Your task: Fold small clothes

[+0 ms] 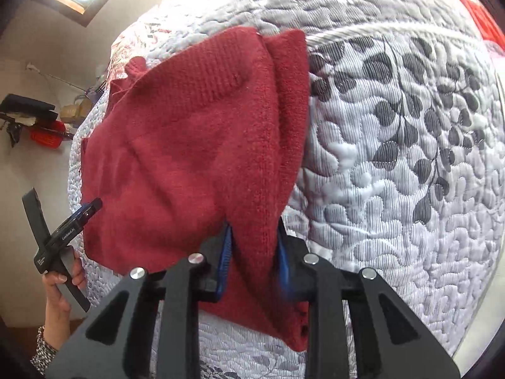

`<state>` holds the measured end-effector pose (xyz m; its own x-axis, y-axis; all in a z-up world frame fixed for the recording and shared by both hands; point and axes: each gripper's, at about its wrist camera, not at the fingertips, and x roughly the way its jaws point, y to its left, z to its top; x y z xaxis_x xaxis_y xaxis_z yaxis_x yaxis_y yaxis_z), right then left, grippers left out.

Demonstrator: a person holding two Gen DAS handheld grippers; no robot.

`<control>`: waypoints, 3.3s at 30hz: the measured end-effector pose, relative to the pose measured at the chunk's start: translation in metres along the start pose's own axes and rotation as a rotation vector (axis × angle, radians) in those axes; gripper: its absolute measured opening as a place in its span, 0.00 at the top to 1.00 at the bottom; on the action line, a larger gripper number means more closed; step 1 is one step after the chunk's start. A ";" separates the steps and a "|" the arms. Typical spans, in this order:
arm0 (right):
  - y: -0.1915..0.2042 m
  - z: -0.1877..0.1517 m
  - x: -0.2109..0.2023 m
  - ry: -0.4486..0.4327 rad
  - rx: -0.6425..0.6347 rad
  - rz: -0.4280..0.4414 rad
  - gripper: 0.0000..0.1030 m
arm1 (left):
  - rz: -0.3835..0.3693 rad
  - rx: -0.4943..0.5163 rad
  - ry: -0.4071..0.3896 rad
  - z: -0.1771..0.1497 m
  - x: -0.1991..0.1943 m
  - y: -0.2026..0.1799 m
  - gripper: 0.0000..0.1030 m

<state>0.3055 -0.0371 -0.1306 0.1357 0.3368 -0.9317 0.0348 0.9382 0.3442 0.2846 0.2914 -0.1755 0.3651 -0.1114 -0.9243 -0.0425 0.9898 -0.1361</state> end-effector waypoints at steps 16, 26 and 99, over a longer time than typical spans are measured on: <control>0.169 -0.002 0.021 0.042 -0.305 -0.117 0.77 | -0.031 -0.049 -0.028 -0.010 -0.036 0.028 0.12; 0.189 0.000 0.067 0.105 -0.292 -0.102 0.69 | -0.021 -0.053 -0.018 -0.015 -0.037 0.035 0.12; 0.090 -0.046 0.044 0.044 -0.163 0.061 0.51 | -0.168 -0.099 -0.220 0.055 -0.098 0.066 1.00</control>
<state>0.2686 0.0656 -0.1459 0.0890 0.3937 -0.9149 -0.1336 0.9150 0.3807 0.2972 0.3728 -0.0742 0.5672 -0.2406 -0.7876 -0.0507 0.9444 -0.3250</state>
